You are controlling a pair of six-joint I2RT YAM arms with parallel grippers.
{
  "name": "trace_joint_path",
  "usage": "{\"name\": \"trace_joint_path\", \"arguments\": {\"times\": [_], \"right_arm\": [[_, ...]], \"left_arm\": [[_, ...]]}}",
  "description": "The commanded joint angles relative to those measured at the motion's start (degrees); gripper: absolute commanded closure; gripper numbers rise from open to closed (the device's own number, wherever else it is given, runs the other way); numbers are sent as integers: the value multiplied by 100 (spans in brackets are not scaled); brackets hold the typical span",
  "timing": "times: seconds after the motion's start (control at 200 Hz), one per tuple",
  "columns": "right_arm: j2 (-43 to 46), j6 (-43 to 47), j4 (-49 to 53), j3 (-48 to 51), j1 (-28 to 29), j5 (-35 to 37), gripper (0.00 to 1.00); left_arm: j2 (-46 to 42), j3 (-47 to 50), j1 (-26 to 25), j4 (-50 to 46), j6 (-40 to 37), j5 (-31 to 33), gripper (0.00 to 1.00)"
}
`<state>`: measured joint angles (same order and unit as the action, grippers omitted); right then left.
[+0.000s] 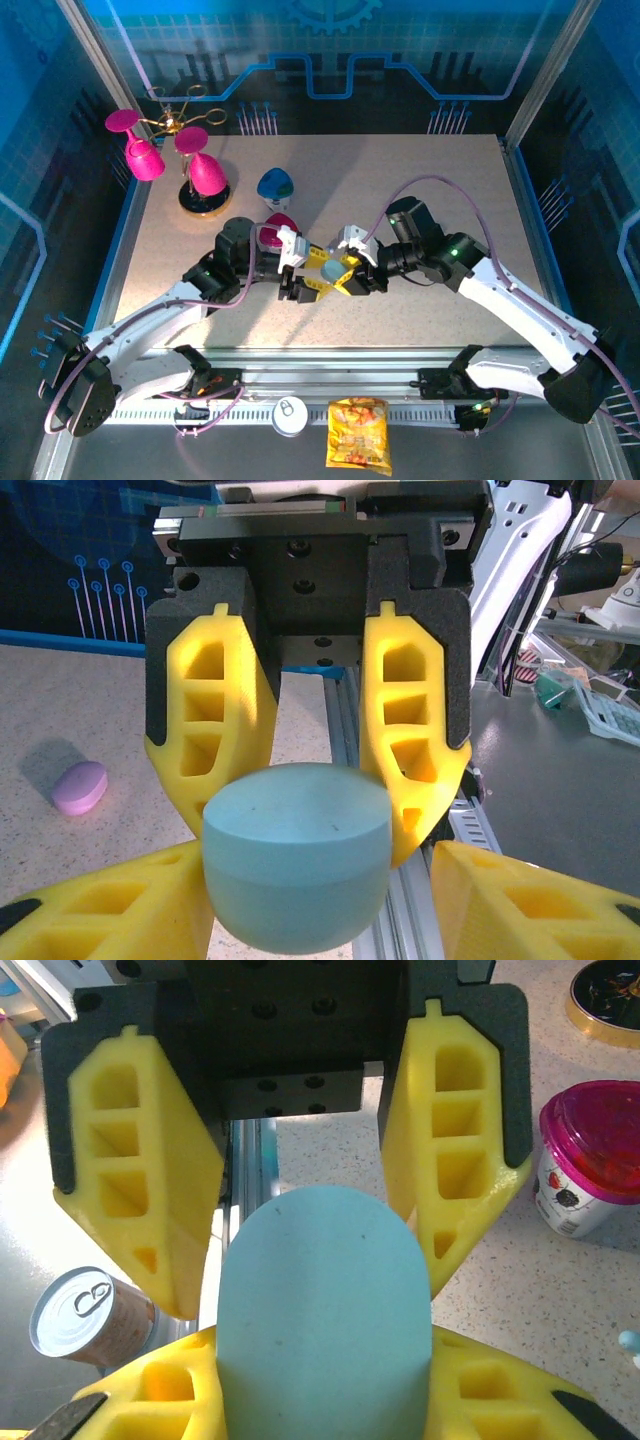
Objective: Insert the wireless bluetooth earbuds into the charging case
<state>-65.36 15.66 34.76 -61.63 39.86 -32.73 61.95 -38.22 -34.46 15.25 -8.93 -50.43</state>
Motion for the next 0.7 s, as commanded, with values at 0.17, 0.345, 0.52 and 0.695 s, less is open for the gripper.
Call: {"name": "trace_joint_path", "arguments": {"times": [0.17, 0.345, 0.52, 0.695], "right_arm": [[-45, 91, -41, -162, 75, -24, 83], [-13, 93, -46, -142, 75, 41, 79], [170, -101, -323, 11, -4, 173, 53], [278, -341, -508, 150, -228, 127, 39]], "left_arm": [[54, -227, -84, -85, -100, -581, 60], [40, -211, -88, -113, -155, -600, 73], [29, -160, -82, -97, -227, -547, 75], [-8, -130, -85, -77, -267, -520, 75]]}}
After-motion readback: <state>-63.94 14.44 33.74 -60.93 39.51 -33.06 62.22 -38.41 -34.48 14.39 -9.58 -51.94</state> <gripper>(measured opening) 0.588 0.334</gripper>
